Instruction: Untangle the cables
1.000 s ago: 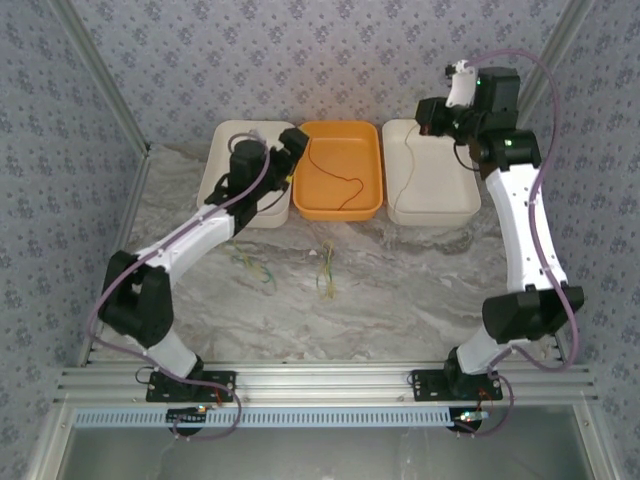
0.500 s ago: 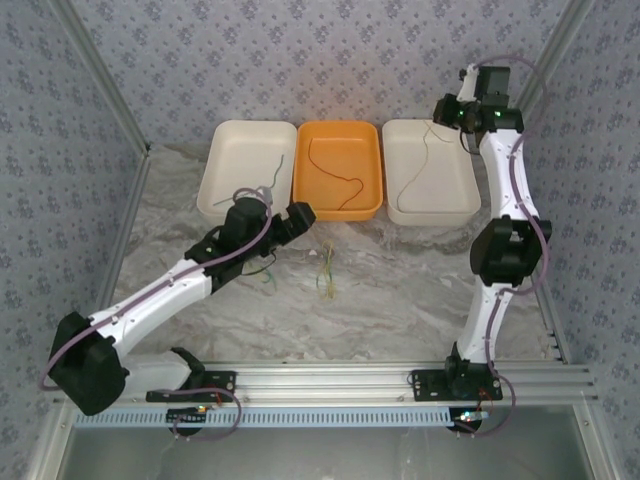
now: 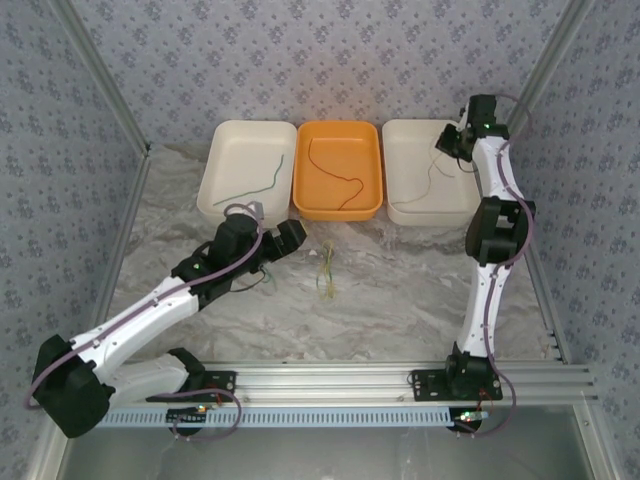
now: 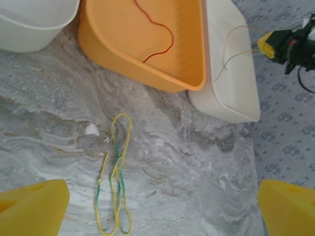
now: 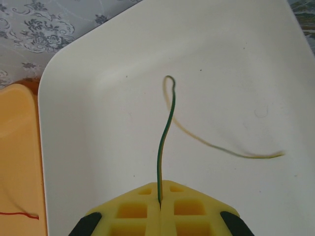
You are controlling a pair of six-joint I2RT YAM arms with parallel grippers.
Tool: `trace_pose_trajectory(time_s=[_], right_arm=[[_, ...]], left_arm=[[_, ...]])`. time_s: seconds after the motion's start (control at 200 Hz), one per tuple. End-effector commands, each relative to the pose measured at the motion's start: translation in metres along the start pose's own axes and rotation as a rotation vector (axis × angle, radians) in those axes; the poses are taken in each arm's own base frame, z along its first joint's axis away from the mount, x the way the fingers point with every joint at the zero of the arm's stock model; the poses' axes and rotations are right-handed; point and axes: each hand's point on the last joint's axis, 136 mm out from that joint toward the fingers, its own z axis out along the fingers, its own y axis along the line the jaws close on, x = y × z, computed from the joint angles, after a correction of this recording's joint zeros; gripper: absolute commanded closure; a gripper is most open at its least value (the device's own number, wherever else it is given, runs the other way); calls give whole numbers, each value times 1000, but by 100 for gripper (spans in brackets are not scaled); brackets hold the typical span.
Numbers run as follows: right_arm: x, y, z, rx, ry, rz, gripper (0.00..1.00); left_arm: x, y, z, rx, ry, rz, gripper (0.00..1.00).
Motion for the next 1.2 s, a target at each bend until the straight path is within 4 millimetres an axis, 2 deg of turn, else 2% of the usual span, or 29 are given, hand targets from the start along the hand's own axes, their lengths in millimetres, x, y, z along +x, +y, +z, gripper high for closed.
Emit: trace_pose_trajectory(time_s=[0.0,0.095,0.145,0.22,0.335,0.43,0.545,0.635,0.72,0.864,0.894,0.994,1.119,1.194], right_arm=[[-4,42,2,-206,12,5,93],[5,65,-2,-248,35,-53,70],[7,71,-7,-246,34,-78,58],[8,76,-20,-248,28,-84,49],[3,84,-52,-249,-27,-86,46],[-1,98,-88,-242,-108,-118,44],[7,102,-127,-222,-175,-96,46],[30,107,-153,-206,-211,-88,50],[68,111,-170,-191,-206,-100,54],[153,118,-185,-172,-148,-125,55],[182,111,-178,-147,-103,-135,55],[248,109,-171,-144,-14,-151,57],[330,119,-155,-169,141,-174,61],[365,130,-150,-168,193,-218,62]], left_arm=[[5,6,-1,-22,5,14,2],[10,14,2,-49,19,10,3],[14,19,3,-67,30,9,3],[19,24,6,-83,48,13,3],[30,33,10,-121,86,22,4],[40,43,14,-156,113,25,5],[53,54,17,-214,147,45,7],[62,62,19,-260,163,82,9],[72,69,23,-300,183,109,13],[92,80,39,-332,229,128,27],[96,83,44,-338,242,132,30],[110,86,58,-351,279,167,44],[125,99,71,-405,327,167,55],[128,108,75,-431,317,150,57]])
